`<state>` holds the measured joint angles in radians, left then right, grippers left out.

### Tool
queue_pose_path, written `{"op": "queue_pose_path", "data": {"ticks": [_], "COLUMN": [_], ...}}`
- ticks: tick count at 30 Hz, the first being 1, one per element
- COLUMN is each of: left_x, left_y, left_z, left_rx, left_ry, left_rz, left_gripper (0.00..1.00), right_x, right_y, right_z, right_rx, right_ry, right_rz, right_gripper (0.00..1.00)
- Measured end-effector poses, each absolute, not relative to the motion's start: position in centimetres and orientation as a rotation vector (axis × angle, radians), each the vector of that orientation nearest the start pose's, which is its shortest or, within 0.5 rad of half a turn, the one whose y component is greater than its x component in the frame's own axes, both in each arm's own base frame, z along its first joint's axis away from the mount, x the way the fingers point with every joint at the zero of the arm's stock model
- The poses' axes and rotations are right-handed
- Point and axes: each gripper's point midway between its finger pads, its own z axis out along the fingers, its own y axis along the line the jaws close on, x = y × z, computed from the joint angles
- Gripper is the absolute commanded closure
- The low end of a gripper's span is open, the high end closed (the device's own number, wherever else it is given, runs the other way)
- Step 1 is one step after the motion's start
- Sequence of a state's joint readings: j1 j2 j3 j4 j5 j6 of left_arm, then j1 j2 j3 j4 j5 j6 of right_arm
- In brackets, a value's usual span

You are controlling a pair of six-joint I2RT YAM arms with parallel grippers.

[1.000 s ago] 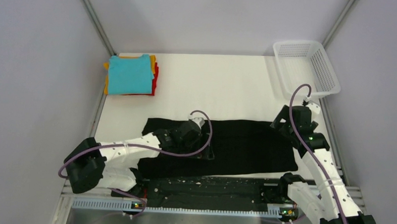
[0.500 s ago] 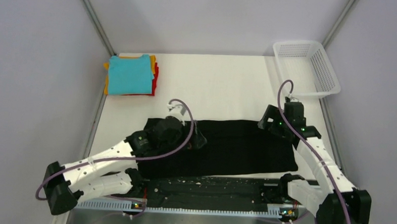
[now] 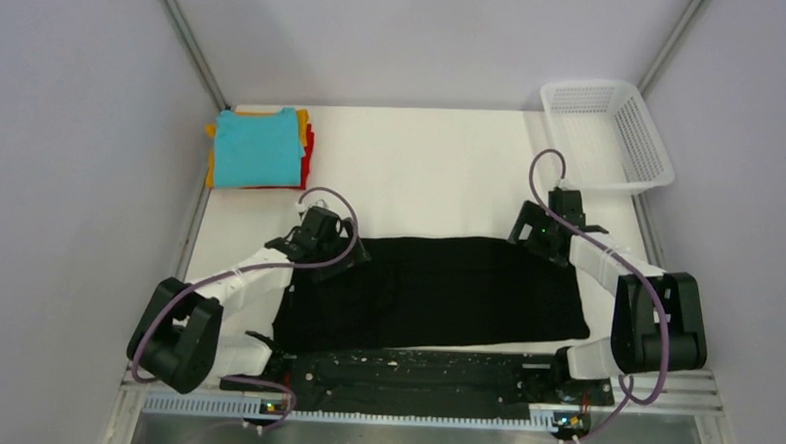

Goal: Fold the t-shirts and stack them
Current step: Rotate the tshirt 90 degrees

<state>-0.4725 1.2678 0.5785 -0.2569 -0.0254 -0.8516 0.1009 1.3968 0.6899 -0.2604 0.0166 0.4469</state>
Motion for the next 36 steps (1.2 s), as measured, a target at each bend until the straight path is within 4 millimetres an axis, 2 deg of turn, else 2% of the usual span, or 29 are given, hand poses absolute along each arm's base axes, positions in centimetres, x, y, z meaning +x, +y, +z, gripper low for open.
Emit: {"op": "queue_pose_path", "data": {"ticks": [6,8,11,13,15,17,19,22,24,26,29,33,36], "left_x": [28.3,30.0,33.8,37.2,42.3,46.6,51.9,59.1,62.4,64.5,65.7,65.6,65.5], "left_y": [-15.6,-15.8,-16.5,-17.7,-19.6,-21.6,-24.5,-29.3,-31.9,-34.0,-36.2,-38.6,-39.5], "left_z": [4.0,4.1,4.2,4.4,4.9,5.3,5.8,7.1,7.5,8.0,8.7,9.2,9.3], "left_rx": [-0.56,-0.56,-0.53,-0.499,-0.45,-0.413,-0.386,-0.392,-0.41,-0.431,-0.5,-0.551,-0.573], "left_ry": [2.521,2.528,2.562,2.581,2.561,2.535,2.47,2.304,2.185,2.066,1.933,1.855,1.819], "left_rz": [-0.552,-0.558,-0.556,-0.57,-0.618,-0.687,-0.819,-1.08,-1.224,-1.335,-1.431,-1.464,-1.468], "left_gripper": [0.01,0.01,0.02,0.01,0.01,0.01,0.01,0.01,0.01,0.01,0.01,0.01,0.01], "right_x": [32.8,32.8,32.8,32.5,31.4,29.7,27.9,24.6,22.2,19.9,16.8,13.3,11.6], "right_y": [2.4,2.3,2.3,2.4,2.6,3.1,4.2,7.8,10.9,14.3,18.8,24.2,26.6], "right_z": [3.3,3.3,3.3,3.3,3.3,3.2,3.2,3.3,3.4,3.5,3.7,3.8,3.9], "right_rx": [0.568,0.572,0.57,0.57,0.579,0.585,0.576,0.519,0.463,0.382,0.229,-0.035,-0.185], "right_ry": [2.45,2.449,2.451,2.451,2.451,2.451,2.463,2.513,2.55,2.595,2.681,2.796,2.842], "right_rz": [0.182,0.184,0.192,0.201,0.216,0.235,0.257,0.337,0.437,0.56,0.713,0.807,0.827], "right_gripper": [0.01,0.01,0.02,0.03,0.02,0.02,0.02,0.01,0.01,0.01,0.01,0.01,0.01]}}
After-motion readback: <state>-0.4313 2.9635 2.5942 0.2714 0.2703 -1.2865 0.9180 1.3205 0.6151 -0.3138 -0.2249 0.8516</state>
